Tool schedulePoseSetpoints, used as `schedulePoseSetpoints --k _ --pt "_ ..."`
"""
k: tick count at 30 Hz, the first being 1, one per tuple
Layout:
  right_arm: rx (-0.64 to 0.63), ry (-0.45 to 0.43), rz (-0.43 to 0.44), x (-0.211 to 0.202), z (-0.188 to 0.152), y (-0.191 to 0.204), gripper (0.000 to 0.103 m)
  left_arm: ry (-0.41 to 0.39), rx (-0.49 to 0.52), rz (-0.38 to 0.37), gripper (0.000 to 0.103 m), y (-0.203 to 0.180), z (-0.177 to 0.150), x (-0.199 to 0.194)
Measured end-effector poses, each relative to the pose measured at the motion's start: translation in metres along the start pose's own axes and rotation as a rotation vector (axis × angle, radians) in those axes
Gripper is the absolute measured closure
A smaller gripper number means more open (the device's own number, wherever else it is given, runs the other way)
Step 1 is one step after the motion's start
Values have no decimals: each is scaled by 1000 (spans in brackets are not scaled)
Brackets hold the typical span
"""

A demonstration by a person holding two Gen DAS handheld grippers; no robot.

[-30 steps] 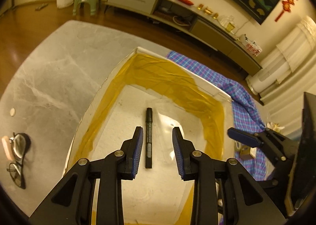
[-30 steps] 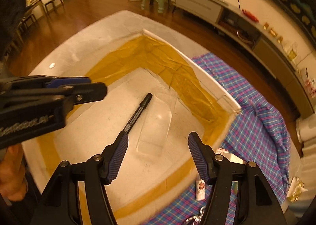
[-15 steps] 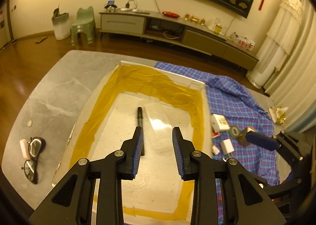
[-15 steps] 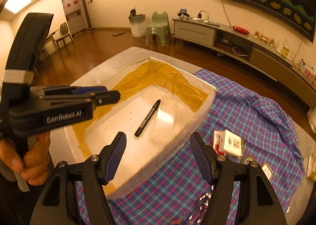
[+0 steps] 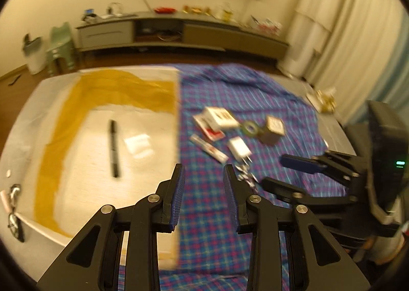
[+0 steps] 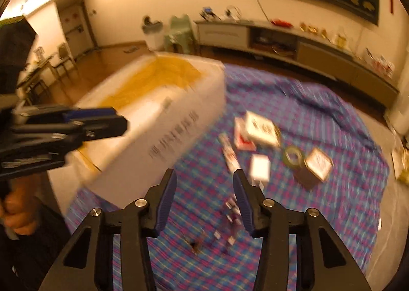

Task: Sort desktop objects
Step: 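Withdraw both open tools from the box back over the cloth, then grasp the pink binder clip with the left tool while the right tool grasps the purple figure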

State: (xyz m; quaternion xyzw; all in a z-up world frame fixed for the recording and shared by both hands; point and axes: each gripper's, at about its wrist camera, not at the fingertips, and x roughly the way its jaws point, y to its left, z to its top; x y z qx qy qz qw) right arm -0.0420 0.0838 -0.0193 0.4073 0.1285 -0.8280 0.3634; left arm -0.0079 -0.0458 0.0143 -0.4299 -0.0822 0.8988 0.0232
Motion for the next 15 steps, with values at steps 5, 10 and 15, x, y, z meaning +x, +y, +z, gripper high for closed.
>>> schedulePoseSetpoints --k 5,10,15 --pt "73 129 -37 44 -37 -27 56 78 63 -33 70 -25 -14 21" --pt "92 179 -51 84 -56 -40 55 171 143 -63 70 -48 -34 42" --pt "-5 163 -71 91 -56 -37 56 248 204 -44 68 -62 -58 72"
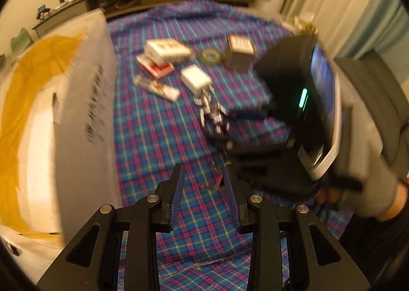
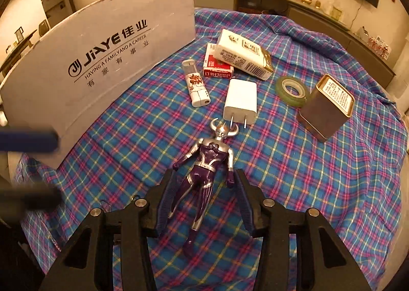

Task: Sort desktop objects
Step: 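Grasp the pink binder clip with the left tool while the right tool grasps the purple figure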

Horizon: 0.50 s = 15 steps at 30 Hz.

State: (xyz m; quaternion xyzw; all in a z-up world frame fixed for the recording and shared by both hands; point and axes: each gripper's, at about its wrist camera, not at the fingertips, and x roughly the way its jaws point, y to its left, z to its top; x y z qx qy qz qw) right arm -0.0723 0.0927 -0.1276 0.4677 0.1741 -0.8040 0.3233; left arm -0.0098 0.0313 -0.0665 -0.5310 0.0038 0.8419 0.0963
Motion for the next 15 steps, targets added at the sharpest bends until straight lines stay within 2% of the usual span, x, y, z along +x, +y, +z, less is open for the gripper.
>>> schedulePoseSetpoints --k 3,5,7,10,15 --pt "31 0 13 -1 2 -12 57 56 9 -4 67 -6 -6 20" --pt "74 -2 39 -6 1 -22 59 34 15 -20 63 -9 -7 20" --pt "108 -12 56 -13 3 -30 75 19 16 -19 61 -10 -7 20" --pt "145 -23 88 -22 6 -36 90 8 -13 -44 58 -8 -8 21" --pt "112 1 86 -16 0 -31 89 0 -9 -58 58 -8 -10 18"
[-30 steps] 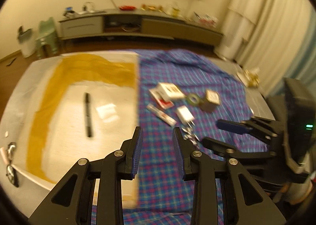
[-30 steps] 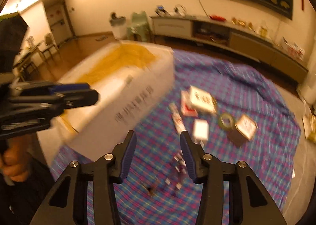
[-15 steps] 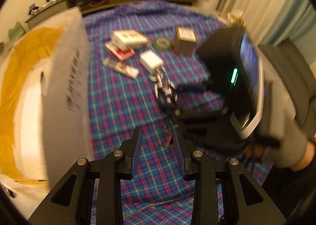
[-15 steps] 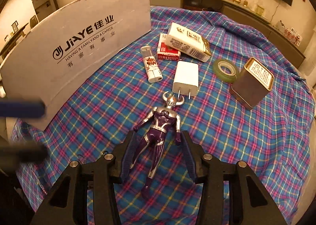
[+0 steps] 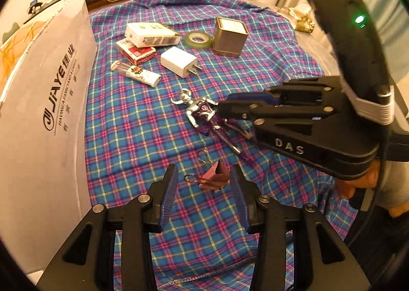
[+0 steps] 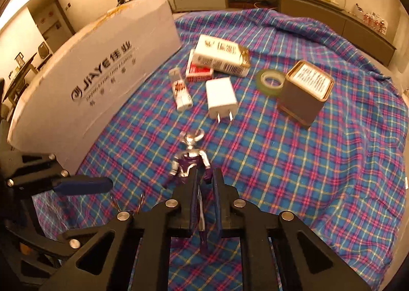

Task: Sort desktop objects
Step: 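Grasp the pink binder clip with the left tool while the right tool grasps the purple figure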

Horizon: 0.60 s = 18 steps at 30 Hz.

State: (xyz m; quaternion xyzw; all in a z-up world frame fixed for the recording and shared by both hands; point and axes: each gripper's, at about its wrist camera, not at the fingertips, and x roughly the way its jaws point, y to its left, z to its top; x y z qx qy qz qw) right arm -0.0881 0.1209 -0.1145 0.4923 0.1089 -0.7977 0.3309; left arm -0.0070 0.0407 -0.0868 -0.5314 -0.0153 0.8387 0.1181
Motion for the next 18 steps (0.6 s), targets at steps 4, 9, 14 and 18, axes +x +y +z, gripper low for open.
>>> schedulePoseSetpoints --k 4,9,14,18 --pt "19 -20 21 -1 0 -3 53 -6 26 -32 58 -4 -3 -2" --pt "-15 -15 45 6 -2 5 45 21 62 -21 58 -12 -11 9" --pt "-64 -2 -15 13 -3 12 63 9 61 9 58 -21 -13 25" --pt "15 3 -35 11 1 -10 75 -16 51 55 58 -18 -10 27"
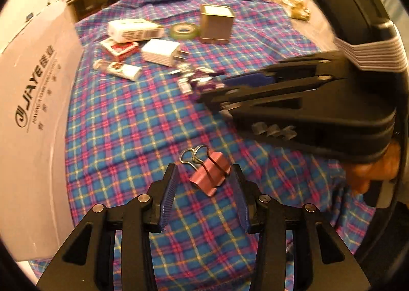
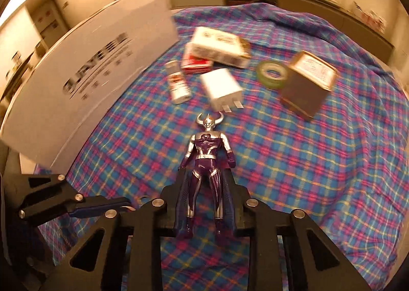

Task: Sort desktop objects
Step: 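Grasp the pink binder clip with the left tool while the right tool grasps the purple figure, then carry the binder clip and purple figure in both tools over the cardboard box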

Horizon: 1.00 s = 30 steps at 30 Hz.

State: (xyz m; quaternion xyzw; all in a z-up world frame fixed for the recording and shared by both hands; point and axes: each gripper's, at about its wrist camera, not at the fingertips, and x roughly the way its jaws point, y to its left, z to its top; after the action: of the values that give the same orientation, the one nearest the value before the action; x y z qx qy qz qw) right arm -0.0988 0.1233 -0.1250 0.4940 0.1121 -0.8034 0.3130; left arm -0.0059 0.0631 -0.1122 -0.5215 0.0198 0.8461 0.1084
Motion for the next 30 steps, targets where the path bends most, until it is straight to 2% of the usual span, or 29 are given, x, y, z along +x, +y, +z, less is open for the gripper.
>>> schedulePoseSetpoints --k 3,7,9,10,11,13,14,15,16,17,30 --pt "24 5 -36 -1 2 -13 75 -2 -65 27 59 16 1 -2" --pt "26 3 -53 -7 -3 -16 74 -2 -95 9 58 23 1 -3" --pt "15 4 -56 -5 -3 -12 65 -3 -73 20 56 15 0 -1" --pt "-7 4 -61 -3 -4 -9 55 -14 -56 35 55 11 0 0" --pt "-29 -4 -71 -7 -11 -3 53 -27 -36 60 54 7 -1 2" --pt "-91 -4 -117 -4 -12 5 55 -42 -16 87 55 5 1 6" --pt "-103 -6 -123 -4 -13 7 69 -53 -14 86 66 7 1 5" --pt "-97 -8 -117 -4 -12 6 74 -60 -10 83 70 8 1 4" --pt "-88 -3 -109 -5 -12 5 74 -60 -6 76 70 10 1 3" --pt "-84 -6 -102 -6 -12 4 74 -71 -7 69 80 12 0 0" --pt "-34 -69 -22 -31 -12 6 74 -162 -71 7 82 26 11 -31"
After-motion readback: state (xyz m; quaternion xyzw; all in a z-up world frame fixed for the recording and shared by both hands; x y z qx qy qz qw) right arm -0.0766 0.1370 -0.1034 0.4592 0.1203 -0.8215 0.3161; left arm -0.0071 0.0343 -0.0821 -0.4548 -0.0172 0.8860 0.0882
